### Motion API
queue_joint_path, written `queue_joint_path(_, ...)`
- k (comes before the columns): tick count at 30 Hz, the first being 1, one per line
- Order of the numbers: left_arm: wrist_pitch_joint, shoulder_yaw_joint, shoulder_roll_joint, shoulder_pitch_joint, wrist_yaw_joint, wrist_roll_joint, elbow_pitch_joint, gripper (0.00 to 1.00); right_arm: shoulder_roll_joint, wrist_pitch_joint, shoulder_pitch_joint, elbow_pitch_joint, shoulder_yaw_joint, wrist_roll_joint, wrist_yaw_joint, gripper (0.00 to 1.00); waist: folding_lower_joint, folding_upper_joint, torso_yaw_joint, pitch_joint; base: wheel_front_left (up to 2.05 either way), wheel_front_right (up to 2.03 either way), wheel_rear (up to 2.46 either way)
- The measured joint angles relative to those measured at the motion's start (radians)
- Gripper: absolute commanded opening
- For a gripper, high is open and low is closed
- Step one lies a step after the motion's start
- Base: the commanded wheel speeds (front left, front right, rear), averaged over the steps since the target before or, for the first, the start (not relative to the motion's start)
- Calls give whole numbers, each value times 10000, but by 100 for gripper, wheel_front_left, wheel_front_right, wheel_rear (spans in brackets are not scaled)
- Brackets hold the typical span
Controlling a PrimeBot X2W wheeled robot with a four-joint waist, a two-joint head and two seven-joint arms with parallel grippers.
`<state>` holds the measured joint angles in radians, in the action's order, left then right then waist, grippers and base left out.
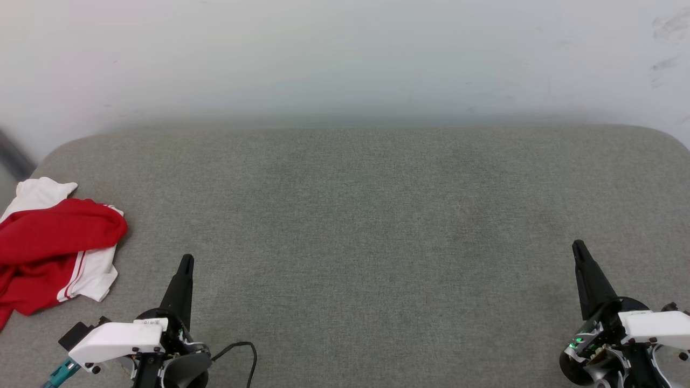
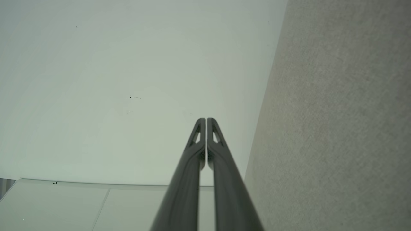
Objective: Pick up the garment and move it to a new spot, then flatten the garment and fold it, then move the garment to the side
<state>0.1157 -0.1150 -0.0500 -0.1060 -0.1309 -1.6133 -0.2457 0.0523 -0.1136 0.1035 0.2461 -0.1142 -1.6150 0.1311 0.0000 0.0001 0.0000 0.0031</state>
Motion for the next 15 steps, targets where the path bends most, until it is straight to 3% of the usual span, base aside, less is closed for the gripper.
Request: queue_joint_path(15, 0, 0, 0, 0, 0, 0, 0, 0, 0, 0, 0, 0, 0, 0, 0, 0, 0, 0, 0, 0, 0, 0, 0)
